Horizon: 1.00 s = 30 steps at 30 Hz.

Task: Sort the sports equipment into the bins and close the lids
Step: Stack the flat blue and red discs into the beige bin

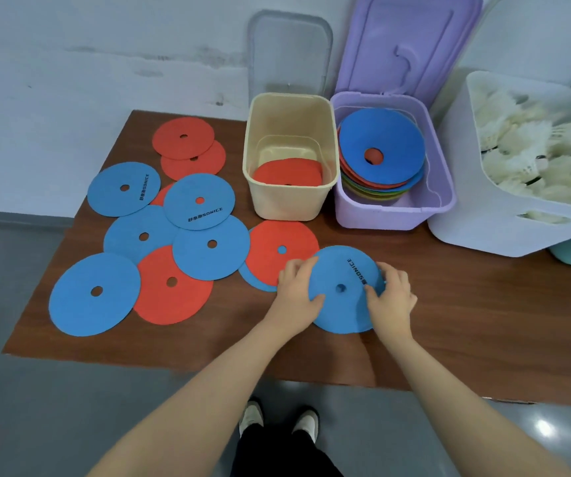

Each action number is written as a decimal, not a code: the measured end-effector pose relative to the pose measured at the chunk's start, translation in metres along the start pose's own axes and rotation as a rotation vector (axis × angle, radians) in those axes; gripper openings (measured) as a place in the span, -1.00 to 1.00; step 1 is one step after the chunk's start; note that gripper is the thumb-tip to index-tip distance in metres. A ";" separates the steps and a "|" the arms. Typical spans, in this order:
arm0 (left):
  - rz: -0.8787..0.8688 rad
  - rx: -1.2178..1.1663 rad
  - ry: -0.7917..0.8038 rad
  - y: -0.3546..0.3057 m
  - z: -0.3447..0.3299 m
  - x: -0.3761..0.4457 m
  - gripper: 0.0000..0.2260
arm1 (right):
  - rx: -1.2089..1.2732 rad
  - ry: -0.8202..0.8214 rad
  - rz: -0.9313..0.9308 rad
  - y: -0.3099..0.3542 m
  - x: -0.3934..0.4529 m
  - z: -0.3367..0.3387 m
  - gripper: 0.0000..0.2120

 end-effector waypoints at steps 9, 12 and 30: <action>0.148 0.595 0.099 0.002 -0.030 0.022 -0.32 | -0.147 0.261 -0.076 -0.036 0.005 -0.004 -0.40; 0.140 0.571 0.105 0.002 -0.034 0.019 -0.35 | -0.050 0.261 -0.117 -0.036 0.005 -0.005 -0.34; 0.159 0.377 0.042 0.003 -0.043 -0.003 -0.15 | 0.278 0.228 0.188 -0.042 -0.017 0.019 -0.48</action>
Point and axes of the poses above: each hand's wrist, its own x-axis towards the middle knuckle, its own z-axis out of the back of the hand, y = z × x, the point moved 3 cm from there along x, towards the middle knuckle, and after that the axes turned 13 degrees about z, right-handed, at the moved point
